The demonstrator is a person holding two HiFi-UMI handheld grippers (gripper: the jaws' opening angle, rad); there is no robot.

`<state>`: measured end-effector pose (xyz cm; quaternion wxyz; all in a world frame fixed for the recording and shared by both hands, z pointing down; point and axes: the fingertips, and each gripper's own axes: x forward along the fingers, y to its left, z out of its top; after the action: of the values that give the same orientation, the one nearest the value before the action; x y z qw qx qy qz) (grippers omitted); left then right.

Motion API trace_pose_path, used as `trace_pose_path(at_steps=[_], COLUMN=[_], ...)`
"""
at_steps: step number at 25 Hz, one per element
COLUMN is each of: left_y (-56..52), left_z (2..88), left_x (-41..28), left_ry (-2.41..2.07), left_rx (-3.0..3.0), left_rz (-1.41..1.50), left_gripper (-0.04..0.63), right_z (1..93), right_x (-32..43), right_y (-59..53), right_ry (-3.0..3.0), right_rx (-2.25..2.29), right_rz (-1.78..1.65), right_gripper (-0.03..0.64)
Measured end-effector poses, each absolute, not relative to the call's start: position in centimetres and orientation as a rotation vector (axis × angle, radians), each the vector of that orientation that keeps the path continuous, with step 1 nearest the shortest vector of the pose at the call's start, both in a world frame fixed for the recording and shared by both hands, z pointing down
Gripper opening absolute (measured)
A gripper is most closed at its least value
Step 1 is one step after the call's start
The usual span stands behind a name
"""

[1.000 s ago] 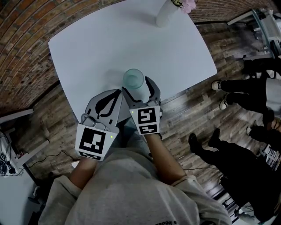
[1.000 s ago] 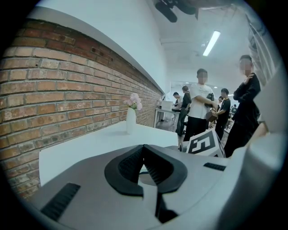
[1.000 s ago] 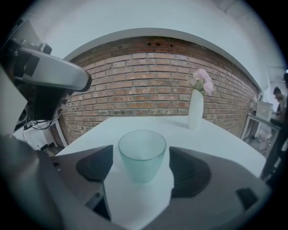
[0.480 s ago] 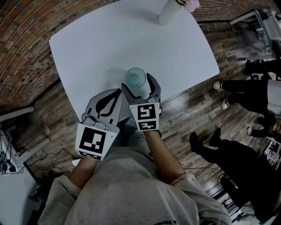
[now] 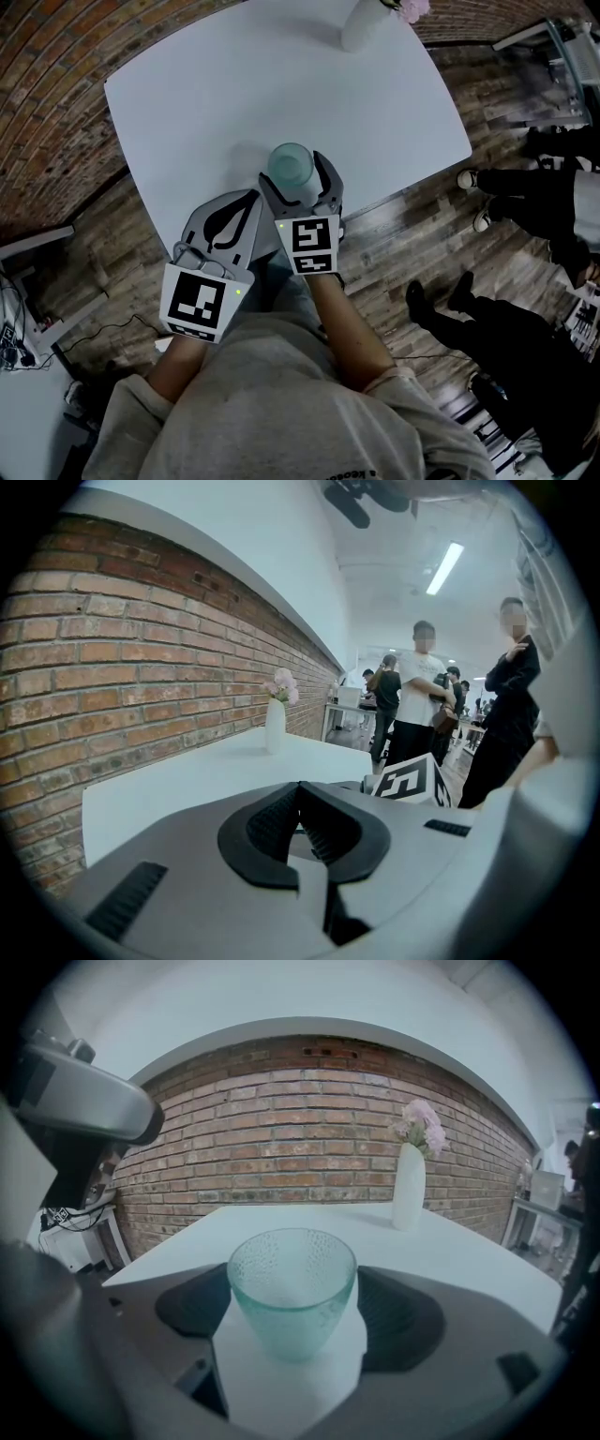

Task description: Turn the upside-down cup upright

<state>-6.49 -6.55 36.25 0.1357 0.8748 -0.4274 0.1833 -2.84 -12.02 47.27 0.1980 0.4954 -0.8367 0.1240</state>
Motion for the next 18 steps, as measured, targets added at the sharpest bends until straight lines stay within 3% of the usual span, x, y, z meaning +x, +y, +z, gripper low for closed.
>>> trace_pose_path(at_steps=[18], left_y=[-6.71], left_z=[36.79], left_x=[-7.11], left_ry=[-1.257], left_rx=[2.517], left_rz=[0.543], left_gripper=[0.009], right_z=[47.25], right_x=[-3.07], right_y=[-12.82], right_ry=[-2.363], right_rx=[1.4], right_rz=[0.282], right_gripper=[0.402])
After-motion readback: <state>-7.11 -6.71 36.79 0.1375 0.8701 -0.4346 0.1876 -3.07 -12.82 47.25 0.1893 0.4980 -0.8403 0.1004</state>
